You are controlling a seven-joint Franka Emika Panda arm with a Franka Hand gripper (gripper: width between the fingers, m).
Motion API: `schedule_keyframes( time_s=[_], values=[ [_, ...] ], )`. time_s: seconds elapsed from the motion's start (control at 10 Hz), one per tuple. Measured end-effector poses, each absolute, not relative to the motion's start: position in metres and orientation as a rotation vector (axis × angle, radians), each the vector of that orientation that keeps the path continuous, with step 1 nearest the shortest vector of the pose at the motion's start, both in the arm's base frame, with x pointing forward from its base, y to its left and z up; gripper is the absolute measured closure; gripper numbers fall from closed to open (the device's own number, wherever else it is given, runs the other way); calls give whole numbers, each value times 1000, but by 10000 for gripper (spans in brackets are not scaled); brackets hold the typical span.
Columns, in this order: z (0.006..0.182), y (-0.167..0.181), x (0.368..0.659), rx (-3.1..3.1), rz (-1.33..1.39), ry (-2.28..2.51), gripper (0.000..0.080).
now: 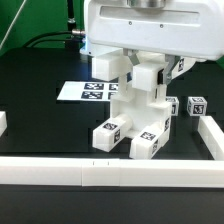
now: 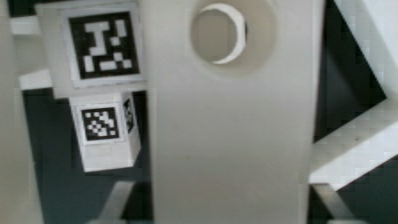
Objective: Assemble chair
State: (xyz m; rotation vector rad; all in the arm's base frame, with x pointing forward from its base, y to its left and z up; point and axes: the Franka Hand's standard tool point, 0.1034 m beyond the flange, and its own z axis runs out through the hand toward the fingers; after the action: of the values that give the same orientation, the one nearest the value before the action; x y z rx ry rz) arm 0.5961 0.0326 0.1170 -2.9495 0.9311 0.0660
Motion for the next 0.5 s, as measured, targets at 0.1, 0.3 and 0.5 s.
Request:
schedule_keyframes(
  time_s=[0.1,0.3,0.5],
  values=[
    [117,33,597,-2950,66,931,515],
    [116,31,597,-2951,65,928,515],
    [116,30,598,-2956,59,912,515]
  ],
)
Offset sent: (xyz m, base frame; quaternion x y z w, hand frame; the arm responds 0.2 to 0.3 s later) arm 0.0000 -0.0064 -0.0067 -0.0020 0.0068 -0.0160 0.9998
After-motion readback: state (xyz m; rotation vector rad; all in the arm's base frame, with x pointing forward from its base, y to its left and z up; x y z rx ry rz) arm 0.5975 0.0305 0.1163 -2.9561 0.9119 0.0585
